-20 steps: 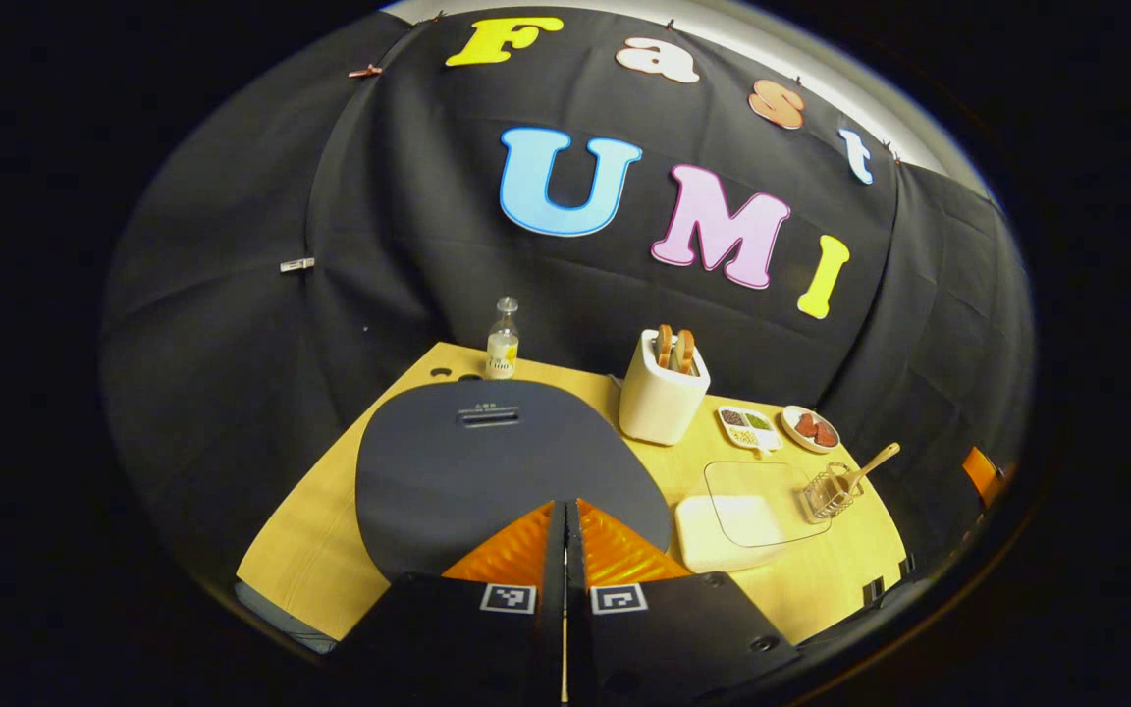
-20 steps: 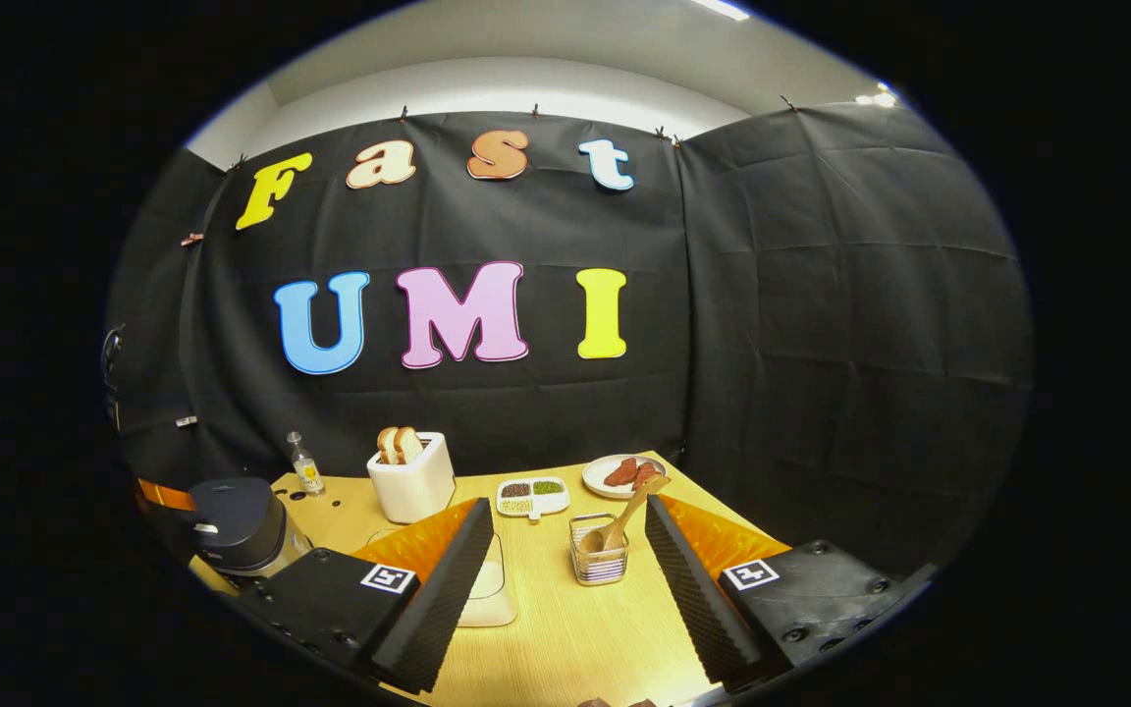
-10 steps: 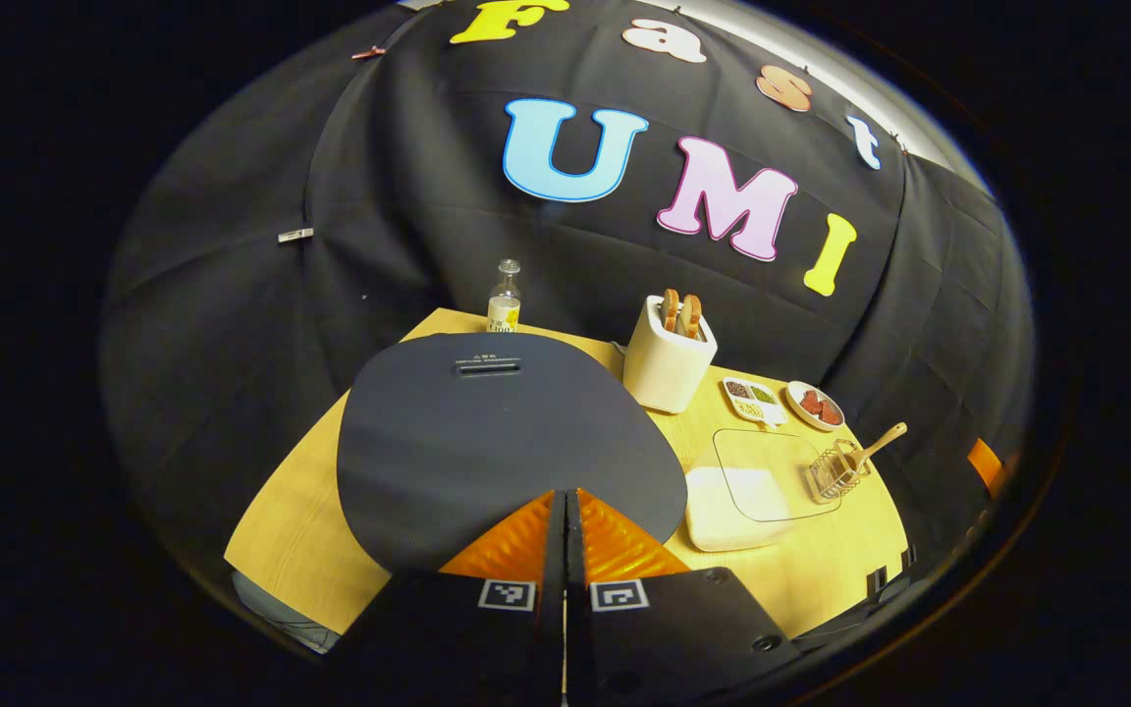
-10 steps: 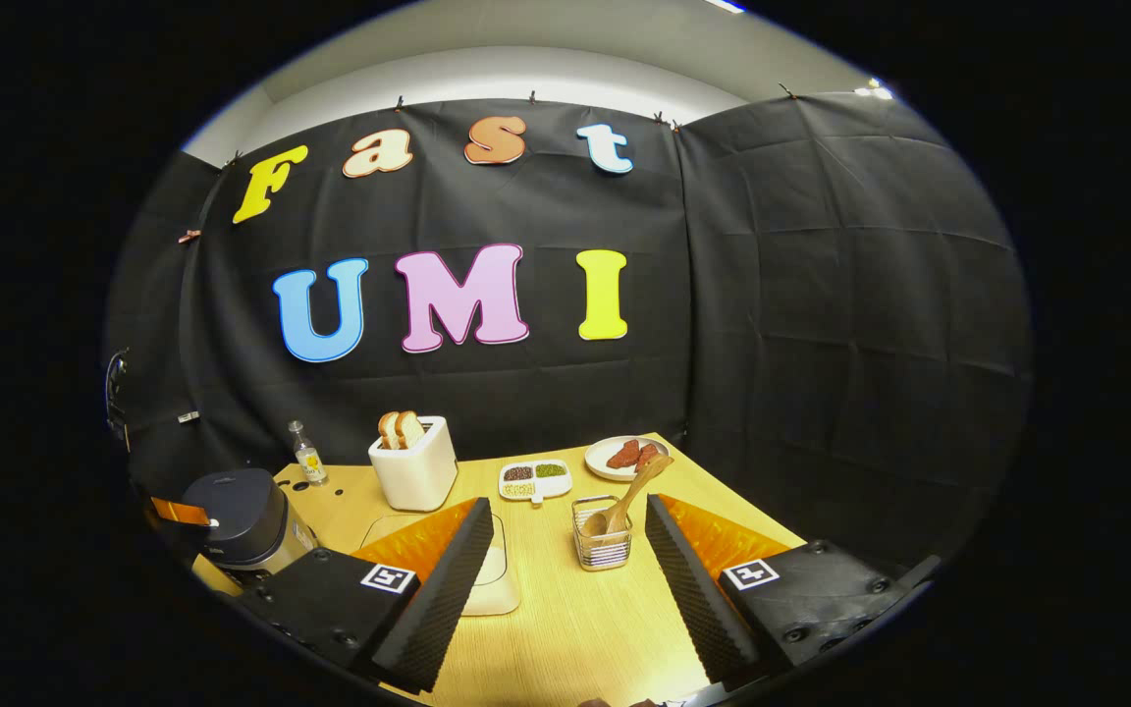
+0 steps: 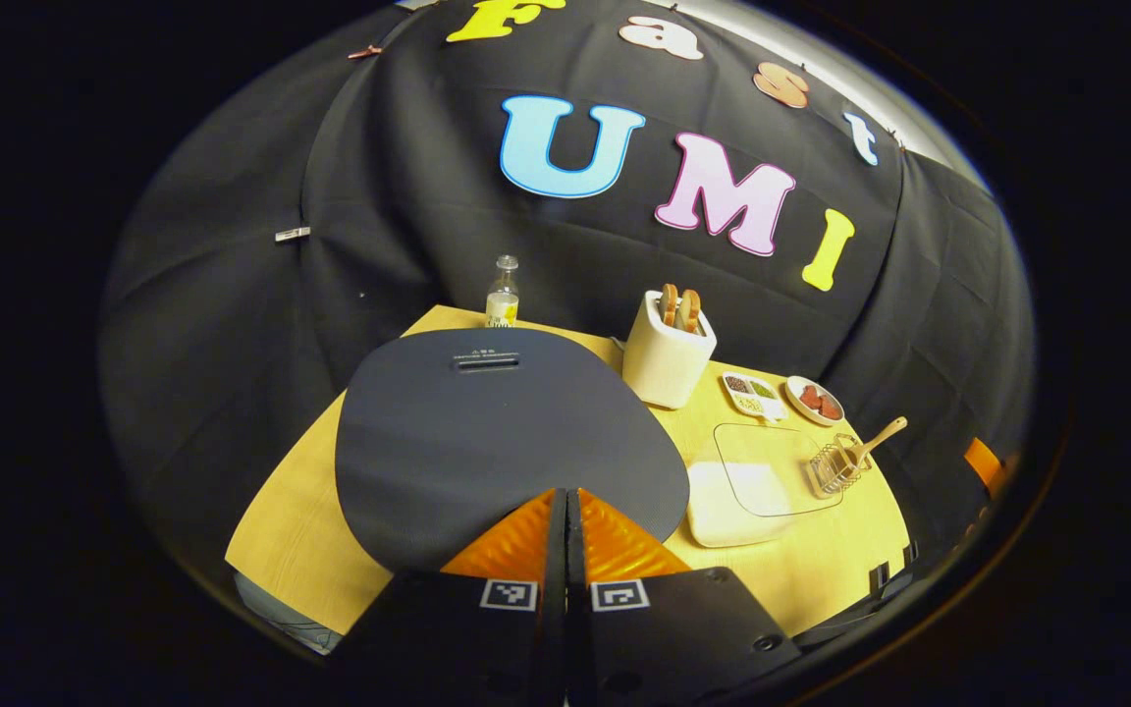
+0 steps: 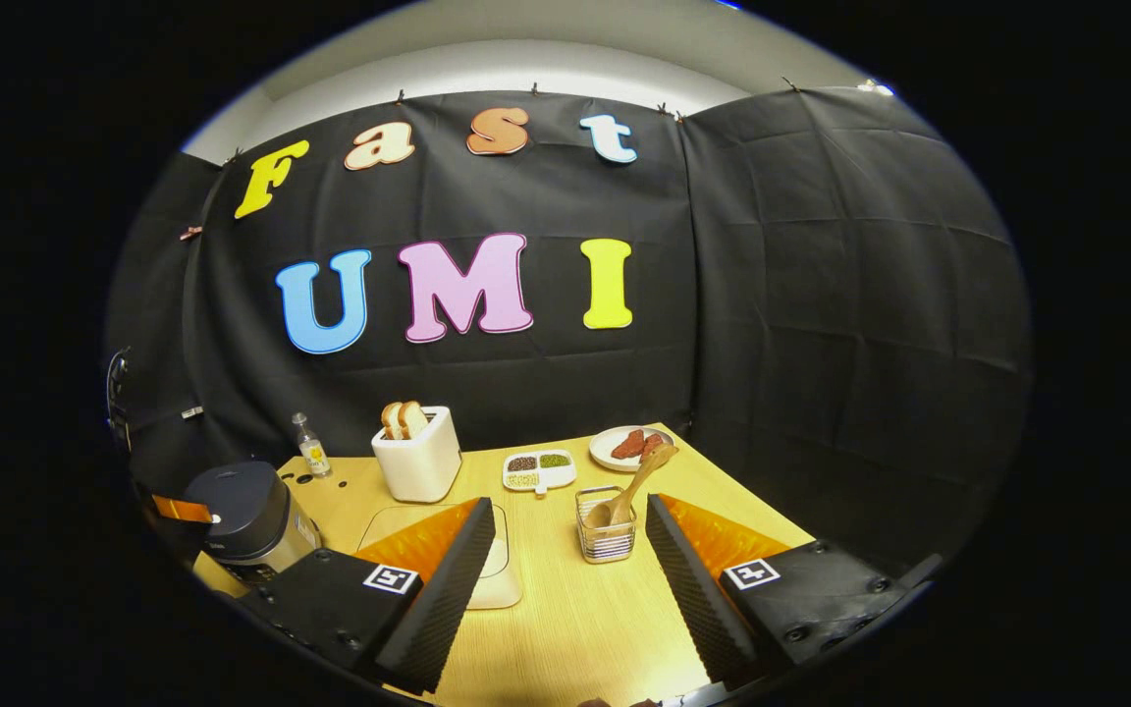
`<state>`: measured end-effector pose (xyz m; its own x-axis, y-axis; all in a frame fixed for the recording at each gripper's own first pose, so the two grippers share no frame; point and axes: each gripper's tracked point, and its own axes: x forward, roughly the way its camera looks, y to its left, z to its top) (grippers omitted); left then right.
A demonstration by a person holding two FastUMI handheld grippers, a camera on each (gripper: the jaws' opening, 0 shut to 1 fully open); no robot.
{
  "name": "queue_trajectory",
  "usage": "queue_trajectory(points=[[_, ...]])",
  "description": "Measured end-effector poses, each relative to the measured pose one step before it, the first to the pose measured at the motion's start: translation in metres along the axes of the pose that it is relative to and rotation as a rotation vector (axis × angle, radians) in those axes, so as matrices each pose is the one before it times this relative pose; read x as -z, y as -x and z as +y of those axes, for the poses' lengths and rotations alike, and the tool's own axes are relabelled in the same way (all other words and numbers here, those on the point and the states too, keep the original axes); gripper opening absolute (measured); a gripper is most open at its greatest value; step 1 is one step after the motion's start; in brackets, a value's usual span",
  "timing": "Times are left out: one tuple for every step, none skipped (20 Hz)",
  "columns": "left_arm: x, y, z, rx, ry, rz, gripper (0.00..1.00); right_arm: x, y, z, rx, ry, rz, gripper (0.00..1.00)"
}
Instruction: Close the left gripper, press the button to open the rice cooker; take a wooden spoon from the chopstick holder with the right hand, scoop a spoonful of rice and pour it into the rice cooker, then put the wooden spoon back into the chopstick holder.
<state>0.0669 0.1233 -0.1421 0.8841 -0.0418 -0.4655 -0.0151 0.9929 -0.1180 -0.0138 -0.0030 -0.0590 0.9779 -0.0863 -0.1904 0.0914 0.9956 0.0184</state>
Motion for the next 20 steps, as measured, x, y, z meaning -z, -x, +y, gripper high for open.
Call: queue_trajectory(points=[[-0.00369, 0.00534, 0.00009, -0.01156, 0.00419, -0.01535, 0.06, -0.00075, -0.00133, -0.00296, 0.00124, 0.00491, 0.00195, 0.97], [-0.00843, 0.00335, -0.00023, -0.01834, 0.01175, -0.02496, 0.04, 0.00124, -0.00197, -0.00330, -0.00039, 0.00498, 0.00371, 0.97], [-0.01645, 0.00198, -0.00063, -0.01851, 0.00487, -0.05139, 0.06, -0.00041, -0.00401, -0.00341, 0.00173, 0.00461, 0.00254, 0.97], [-0.01602, 0.00799, -0.00287, -0.02267, -0.00444, -0.06607, 0.06, -0.00118, -0.00657, -0.00255, 0.00285, 0.00199, 0.00483, 0.97], [-0.02552, 0.00720, -0.00275, -0.02330, -0.00933, -0.08589, 0.06, -0.00098, -0.00751, -0.00259, 0.00115, -0.00359, 0.00636, 0.97], [-0.02719, 0.00594, -0.00079, -0.03322, -0.01969, -0.08127, 0.07, -0.00091, -0.00619, -0.00160, 0.00047, -0.00460, 0.00263, 0.97], [-0.02660, 0.00596, 0.00324, -0.03773, -0.02878, -0.07694, 0.07, -0.00165, -0.00826, -0.00154, -0.00027, -0.00440, 0.00444, 0.97], [-0.02340, 0.00427, 0.00107, -0.02838, -0.02264, -0.05572, 0.07, -0.00095, -0.00730, -0.00001, -0.00258, -0.00247, 0.00357, 0.97], [-0.01514, 0.00361, -0.00292, -0.01693, -0.02120, -0.04110, 0.08, -0.00217, -0.00809, 0.00012, -0.00499, -0.00301, 0.00287, 0.97], [-0.00611, -0.00129, -0.00486, -0.01222, -0.01627, -0.01460, 0.07, -0.00262, -0.00850, -0.00025, -0.00720, -0.00408, 0.00044, 0.97], [-0.00129, 0.00277, -0.00068, -0.01205, -0.01416, 0.00319, 0.07, -0.00349, -0.00953, -0.00091, -0.00803, -0.00337, -0.00160, 0.97], [0.00062, -0.00124, -0.00294, -0.00788, -0.01012, 0.00507, 0.11, -0.00181, -0.00688, -0.00204, -0.00630, -0.00288, -0.00083, 0.98], [0.00085, 0.00005, -0.00676, 0.00158, 0.00276, 0.00622, 0.13, -0.00100, -0.00918, -0.00213, -0.00722, -0.00426, 0.00063, 0.97], [-0.00020, 0.00211, -0.00786, 0.00663, 0.01404, 0.00785, 0.20, 0.00126, -0.01027, -0.00292, -0.00363, -0.00791, 0.00850, 0.97], [0.00397, 0.00186, -0.00626, 0.00271, 0.01365, 0.00425, 0.34, 0.00209, -0.00824, -0.00424, -0.00164, -0.00998, 0.01544, 0.97], [0.00082, 0.00127, -0.00464, -0.00584, 0.00870, 0.00193, 0.48, 0.00405, -0.00854, -0.00386, -0.00178, -0.01153, 0.01813, 0.97], [0.00258, 0.00193, -0.00418, -0.00891, 0.00756, 0.00073, 0.63, 0.00325, -0.00870, -0.00440, 0.00034, -0.01379, 0.01685, 0.97], [0.00242, 0.00131, -0.00720, -0.00127, 0.00548, 0.00562, 0.77, 0.00193, -0.00812, -0.00501, 0.00274, -0.01316, 0.01449, 0.98], [0.00391, 0.00198, -0.00499, -0.00366, -0.00102, 0.00907, 0.84, 0.00240, -0.00860, -0.00544, 0.00324, -0.01033, 0.01497, 0.98], [0.00271, 0.00149, -0.00546, -0.01060, -0.00792, 0.00850, 0.96, 0.00364, -0.00605, -0.00619, 0.00567, -0.00777, 0.01232, 0.99]])
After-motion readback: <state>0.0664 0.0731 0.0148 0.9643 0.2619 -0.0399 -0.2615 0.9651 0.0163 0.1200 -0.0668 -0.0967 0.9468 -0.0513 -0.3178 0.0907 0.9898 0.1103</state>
